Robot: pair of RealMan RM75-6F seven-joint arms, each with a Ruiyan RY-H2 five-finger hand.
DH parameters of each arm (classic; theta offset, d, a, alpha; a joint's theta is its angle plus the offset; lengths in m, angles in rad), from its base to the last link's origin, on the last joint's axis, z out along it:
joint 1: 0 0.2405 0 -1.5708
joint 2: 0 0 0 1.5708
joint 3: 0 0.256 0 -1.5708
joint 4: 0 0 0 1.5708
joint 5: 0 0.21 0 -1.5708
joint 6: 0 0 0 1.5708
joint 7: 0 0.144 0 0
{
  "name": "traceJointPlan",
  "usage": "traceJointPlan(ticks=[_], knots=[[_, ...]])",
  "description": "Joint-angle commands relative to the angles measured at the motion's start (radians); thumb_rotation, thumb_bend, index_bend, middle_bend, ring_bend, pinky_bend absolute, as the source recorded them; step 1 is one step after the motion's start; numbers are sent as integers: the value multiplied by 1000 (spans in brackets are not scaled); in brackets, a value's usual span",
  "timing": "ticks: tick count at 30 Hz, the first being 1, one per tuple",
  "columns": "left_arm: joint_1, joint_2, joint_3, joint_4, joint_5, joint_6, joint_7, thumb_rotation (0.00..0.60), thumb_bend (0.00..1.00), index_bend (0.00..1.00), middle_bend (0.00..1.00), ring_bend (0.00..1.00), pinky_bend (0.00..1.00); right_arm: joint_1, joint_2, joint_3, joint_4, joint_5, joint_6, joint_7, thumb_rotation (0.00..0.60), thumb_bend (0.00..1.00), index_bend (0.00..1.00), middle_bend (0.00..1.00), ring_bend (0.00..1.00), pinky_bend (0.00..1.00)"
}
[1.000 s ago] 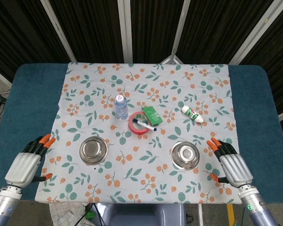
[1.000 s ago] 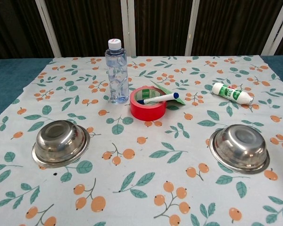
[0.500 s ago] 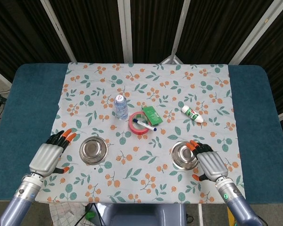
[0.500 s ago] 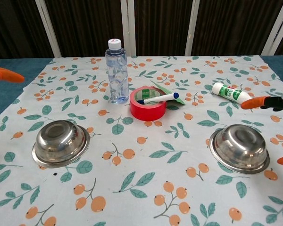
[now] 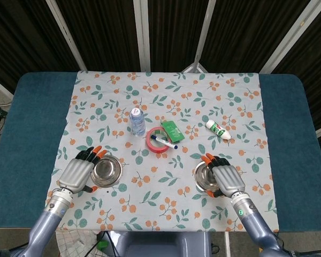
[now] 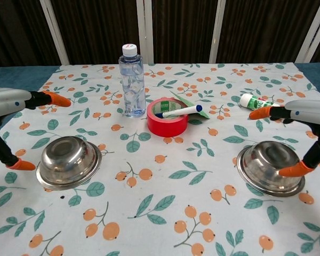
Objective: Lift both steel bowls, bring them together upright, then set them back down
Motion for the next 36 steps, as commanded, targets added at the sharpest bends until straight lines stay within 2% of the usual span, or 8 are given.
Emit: traceJointPlan(ticks=[1,11,31,34,36], knots=[[-2,0,6,-14,19,20,-2,600,0,46,0,0,111,18,-26,-2,38,35,-6,5,600,230,90,9,67,94],[-12,7,24,-14,40,36,-26,600,0,46,0,0,112,39,-68,-29,115,71,-38,35,600,230,90,9,70,94],[-15,65,41,-51,79,81,-82,600,0,46,0,0,112,78,-118,-61,177,111,-21,21,600,230,167,29,183,94],[-14,72,41,-54,82,87,-93,600,0,46,0,0,112,80,-121,-65,183,117,-20,22,600,229,167,30,194,123],[-13,77,41,-55,85,89,-103,600,0,46,0,0,112,81,-123,-68,187,118,-18,25,600,229,168,30,205,180]])
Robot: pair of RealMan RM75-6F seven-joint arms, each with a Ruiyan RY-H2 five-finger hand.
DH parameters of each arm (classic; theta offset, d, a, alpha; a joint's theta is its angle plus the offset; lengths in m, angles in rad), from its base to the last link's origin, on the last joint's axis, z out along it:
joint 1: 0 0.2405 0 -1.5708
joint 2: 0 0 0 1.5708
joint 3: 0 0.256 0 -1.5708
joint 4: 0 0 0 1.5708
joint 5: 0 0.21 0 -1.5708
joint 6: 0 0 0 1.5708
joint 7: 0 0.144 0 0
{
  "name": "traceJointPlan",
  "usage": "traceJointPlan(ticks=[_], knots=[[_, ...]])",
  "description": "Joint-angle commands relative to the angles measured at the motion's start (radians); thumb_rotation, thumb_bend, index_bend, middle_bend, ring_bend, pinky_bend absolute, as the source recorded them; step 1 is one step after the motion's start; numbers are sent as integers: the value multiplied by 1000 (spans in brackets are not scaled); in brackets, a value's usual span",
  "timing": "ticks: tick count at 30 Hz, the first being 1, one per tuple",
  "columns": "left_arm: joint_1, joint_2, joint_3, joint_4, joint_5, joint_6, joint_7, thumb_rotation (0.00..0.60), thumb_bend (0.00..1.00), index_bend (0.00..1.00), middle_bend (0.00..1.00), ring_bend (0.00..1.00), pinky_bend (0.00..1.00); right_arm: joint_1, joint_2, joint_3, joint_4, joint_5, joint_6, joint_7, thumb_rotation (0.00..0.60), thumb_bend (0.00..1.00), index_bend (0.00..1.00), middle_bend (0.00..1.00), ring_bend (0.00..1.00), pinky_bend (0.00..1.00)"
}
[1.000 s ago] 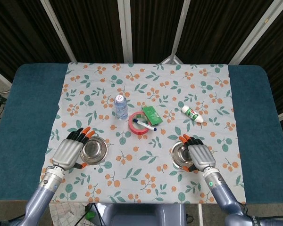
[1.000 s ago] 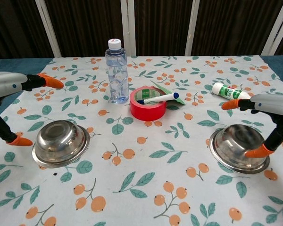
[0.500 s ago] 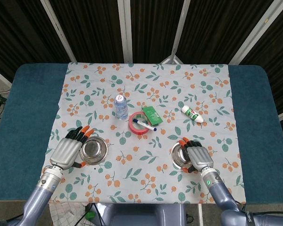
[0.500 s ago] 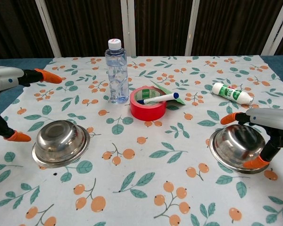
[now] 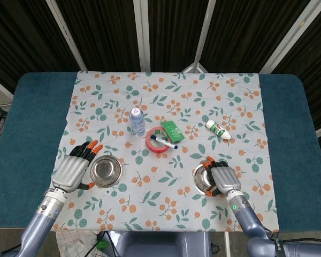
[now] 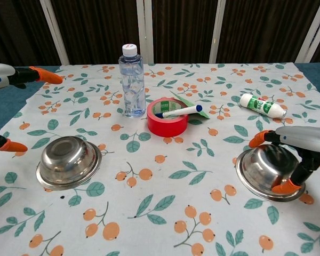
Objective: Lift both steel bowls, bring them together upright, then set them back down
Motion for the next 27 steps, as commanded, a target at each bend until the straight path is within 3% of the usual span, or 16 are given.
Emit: traceJointPlan(ticks=[1,4,14,19,27], knots=[[1,7,0,-2,4,5,-12,600,0,46,0,0,112,0,-2,-3,4,1,2,5,600,229,167,30,210,203],[1,12,1,-3,5,9,-20,600,0,46,0,0,112,1,-1,-8,7,0,4,7,600,230,167,29,234,314],[-4,12,6,-2,8,23,-22,600,0,46,0,0,112,2,1,-18,12,-5,7,25,600,230,208,60,323,495],[-7,9,9,-4,5,28,-18,600,0,46,0,0,114,2,0,-19,14,-13,15,31,600,230,278,198,367,502],[-9,4,7,-1,1,46,-18,600,0,46,0,0,114,3,-5,-26,17,-40,14,46,600,230,368,260,367,502]])
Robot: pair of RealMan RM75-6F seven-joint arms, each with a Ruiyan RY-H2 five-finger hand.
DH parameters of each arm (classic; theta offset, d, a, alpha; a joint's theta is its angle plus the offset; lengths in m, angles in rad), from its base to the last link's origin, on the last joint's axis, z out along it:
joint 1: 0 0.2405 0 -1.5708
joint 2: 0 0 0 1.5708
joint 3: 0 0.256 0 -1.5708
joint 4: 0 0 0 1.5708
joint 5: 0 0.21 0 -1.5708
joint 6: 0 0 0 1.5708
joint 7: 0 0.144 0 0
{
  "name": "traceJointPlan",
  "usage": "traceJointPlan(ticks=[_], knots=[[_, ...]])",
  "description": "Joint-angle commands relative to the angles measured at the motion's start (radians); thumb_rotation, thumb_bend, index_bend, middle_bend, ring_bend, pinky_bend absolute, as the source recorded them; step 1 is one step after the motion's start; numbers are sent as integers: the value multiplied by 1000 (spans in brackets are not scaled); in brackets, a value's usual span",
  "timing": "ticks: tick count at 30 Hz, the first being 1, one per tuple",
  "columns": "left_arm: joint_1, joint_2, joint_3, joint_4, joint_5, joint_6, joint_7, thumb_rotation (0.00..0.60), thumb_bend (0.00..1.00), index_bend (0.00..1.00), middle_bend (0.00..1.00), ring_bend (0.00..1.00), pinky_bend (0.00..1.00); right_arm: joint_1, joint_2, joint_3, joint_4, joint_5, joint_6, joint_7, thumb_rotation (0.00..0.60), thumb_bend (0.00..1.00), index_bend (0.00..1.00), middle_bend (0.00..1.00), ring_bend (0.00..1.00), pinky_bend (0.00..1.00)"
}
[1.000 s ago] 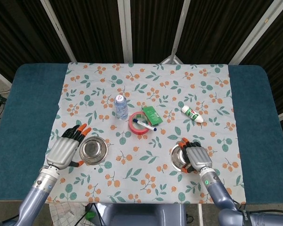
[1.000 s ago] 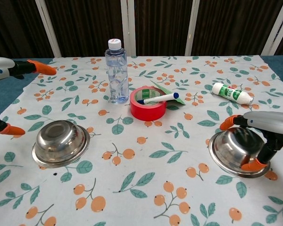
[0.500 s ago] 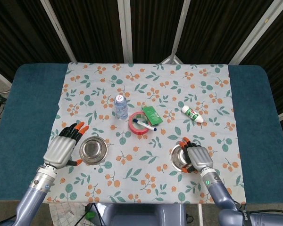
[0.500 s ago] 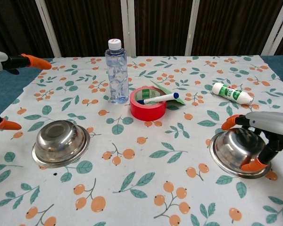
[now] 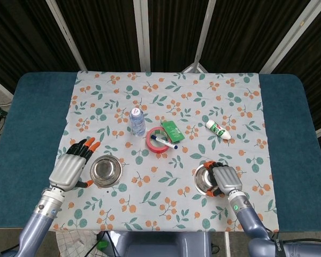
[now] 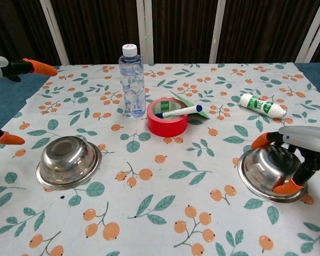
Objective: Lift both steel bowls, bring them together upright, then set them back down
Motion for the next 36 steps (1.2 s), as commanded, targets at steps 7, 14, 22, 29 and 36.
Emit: traceJointPlan(ticks=[7,14,22,29,36], knots=[[1,5,2,2,6,15,-5,600,0,46,0,0,115,-2,16,13,-37,-46,26,22,600,230,393,288,373,502],[3,-2,31,27,56,14,0,600,0,48,0,0,135,-34,91,65,-126,-130,72,137,600,230,423,289,387,502],[-20,-87,48,117,7,-31,50,600,0,66,0,0,167,-46,153,63,-143,-189,57,185,600,230,424,288,387,502],[-76,-172,20,165,-128,-90,129,600,0,66,0,0,85,-46,167,67,-149,-190,61,187,600,230,423,288,388,502],[-119,-235,10,221,-224,-133,166,600,0,65,0,0,75,-46,184,71,-160,-177,61,190,600,229,424,288,390,502]])
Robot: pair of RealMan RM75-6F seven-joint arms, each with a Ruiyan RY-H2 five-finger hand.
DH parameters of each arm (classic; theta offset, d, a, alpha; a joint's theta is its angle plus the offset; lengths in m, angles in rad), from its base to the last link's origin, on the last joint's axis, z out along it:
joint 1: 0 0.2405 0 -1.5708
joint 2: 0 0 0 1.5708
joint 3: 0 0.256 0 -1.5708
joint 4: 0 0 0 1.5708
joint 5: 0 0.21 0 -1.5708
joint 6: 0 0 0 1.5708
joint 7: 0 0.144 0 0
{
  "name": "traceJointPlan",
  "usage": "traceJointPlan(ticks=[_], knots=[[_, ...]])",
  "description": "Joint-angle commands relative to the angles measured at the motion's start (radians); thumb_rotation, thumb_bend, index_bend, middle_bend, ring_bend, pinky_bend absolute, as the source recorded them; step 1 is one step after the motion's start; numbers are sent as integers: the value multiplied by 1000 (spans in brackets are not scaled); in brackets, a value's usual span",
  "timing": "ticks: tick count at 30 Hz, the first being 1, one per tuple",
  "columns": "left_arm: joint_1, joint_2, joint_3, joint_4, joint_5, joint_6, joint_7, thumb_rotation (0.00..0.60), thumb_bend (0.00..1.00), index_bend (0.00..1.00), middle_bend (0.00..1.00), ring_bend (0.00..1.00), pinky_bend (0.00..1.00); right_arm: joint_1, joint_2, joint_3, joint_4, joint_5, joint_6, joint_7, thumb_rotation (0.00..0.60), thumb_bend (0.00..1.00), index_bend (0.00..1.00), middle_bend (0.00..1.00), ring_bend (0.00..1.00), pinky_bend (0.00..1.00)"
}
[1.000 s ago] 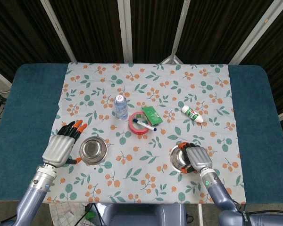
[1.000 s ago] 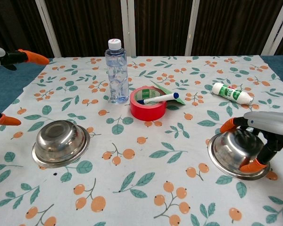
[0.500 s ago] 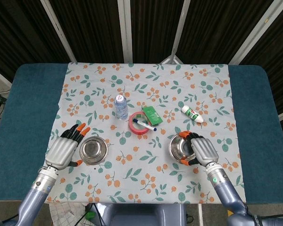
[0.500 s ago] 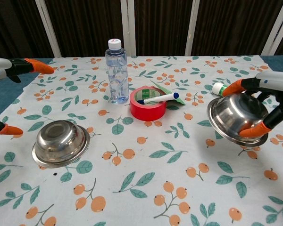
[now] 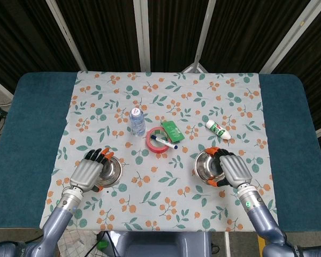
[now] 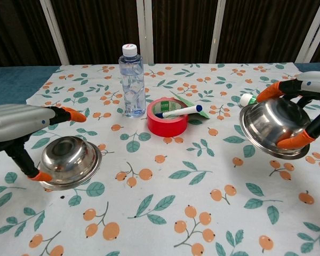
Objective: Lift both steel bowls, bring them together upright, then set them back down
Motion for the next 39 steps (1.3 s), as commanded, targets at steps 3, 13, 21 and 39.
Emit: traceJointPlan(ticks=[3,13,21,39], knots=[[-35,-54,-7,60,-59,-36,15,600,0,66,0,0,75,-1,11,2,-3,6,2,3,600,230,424,288,392,502],[-50,-93,5,96,-71,4,46,600,0,73,2,27,176,-2,25,11,8,18,2,18,600,230,429,288,397,502],[-44,-75,13,90,-59,34,34,600,0,87,3,27,178,-3,23,10,24,22,1,23,600,230,431,288,397,502],[-71,-109,24,134,-65,8,19,600,0,162,156,117,231,-2,18,4,41,35,-1,18,600,230,432,288,398,502]])
